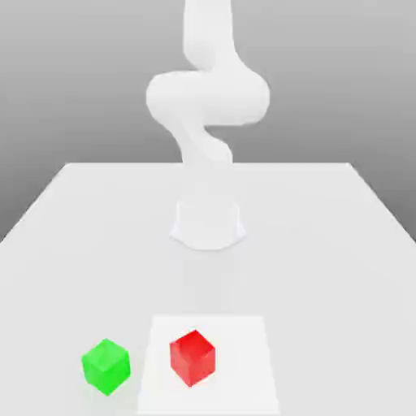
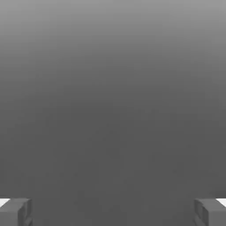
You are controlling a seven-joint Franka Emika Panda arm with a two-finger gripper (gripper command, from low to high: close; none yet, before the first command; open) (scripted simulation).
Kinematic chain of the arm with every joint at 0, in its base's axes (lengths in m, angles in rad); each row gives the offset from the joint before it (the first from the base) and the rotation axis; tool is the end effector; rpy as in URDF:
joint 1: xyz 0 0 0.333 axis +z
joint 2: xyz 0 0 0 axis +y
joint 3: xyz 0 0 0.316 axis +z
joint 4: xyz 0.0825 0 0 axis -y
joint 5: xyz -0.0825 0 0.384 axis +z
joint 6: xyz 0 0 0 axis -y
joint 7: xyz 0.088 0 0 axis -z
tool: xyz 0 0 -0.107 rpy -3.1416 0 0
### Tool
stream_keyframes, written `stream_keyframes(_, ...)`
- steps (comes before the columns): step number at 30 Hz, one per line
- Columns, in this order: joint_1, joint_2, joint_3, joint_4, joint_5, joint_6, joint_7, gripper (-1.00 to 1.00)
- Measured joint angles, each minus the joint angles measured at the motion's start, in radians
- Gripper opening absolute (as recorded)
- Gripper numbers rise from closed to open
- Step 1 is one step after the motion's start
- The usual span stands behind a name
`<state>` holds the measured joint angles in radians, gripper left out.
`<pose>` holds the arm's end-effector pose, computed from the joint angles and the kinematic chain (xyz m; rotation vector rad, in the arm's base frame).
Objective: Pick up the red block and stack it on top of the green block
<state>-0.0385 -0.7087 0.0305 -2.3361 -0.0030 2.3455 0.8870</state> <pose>0.3818 0.0007 0.6644 -2.4412 1.1696 -0.9337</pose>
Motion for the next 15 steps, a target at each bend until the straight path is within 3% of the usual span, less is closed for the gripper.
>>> stream_keyframes(15,-0.160,0.551,0.119,-0.217,-0.056,0.274,0.552,0.00)
